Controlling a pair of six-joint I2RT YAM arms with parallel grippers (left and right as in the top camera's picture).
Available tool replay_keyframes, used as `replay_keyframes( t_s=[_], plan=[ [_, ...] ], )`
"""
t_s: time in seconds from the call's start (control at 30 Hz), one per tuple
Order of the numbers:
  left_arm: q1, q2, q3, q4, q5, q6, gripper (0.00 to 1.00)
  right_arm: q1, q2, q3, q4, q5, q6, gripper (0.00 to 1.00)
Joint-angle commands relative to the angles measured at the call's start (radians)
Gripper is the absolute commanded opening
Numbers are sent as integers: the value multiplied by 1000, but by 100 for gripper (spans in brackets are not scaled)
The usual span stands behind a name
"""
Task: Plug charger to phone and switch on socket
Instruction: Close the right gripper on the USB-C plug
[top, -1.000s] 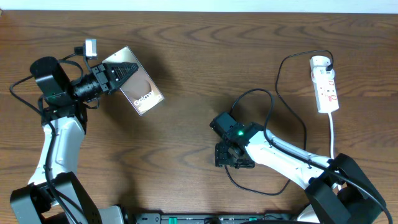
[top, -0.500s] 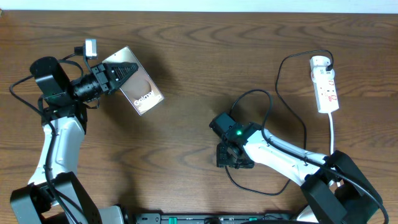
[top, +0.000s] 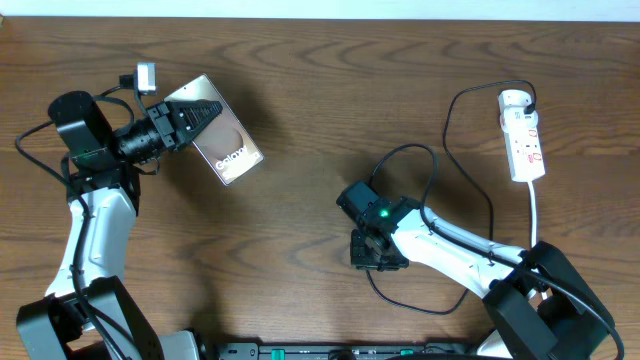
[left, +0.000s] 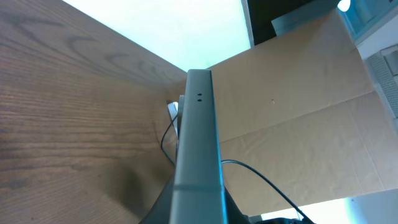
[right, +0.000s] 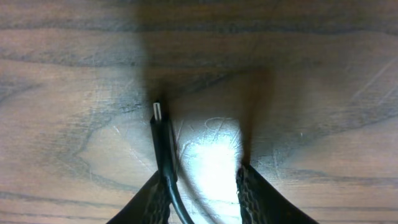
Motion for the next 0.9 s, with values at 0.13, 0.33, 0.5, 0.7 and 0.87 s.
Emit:
replay_keyframes(
  t_s=[0.13, 0.33, 0.5, 0.7, 0.87],
  plan=[
    [4, -5, 23, 8, 32, 14, 8, 13, 9, -9, 0, 11, 2, 22],
    [4, -5, 23, 8, 32, 14, 8, 13, 9, -9, 1, 11, 2, 17],
    [4, -5, 23, 8, 32, 14, 7, 12, 9, -9, 12, 13, -1, 19],
    [4, -5, 23, 7, 32, 14, 7, 10, 9, -9, 30, 16, -18, 26],
    [4, -5, 23, 5, 32, 14, 8, 9, 9, -9, 40, 24, -18, 28]
  ],
)
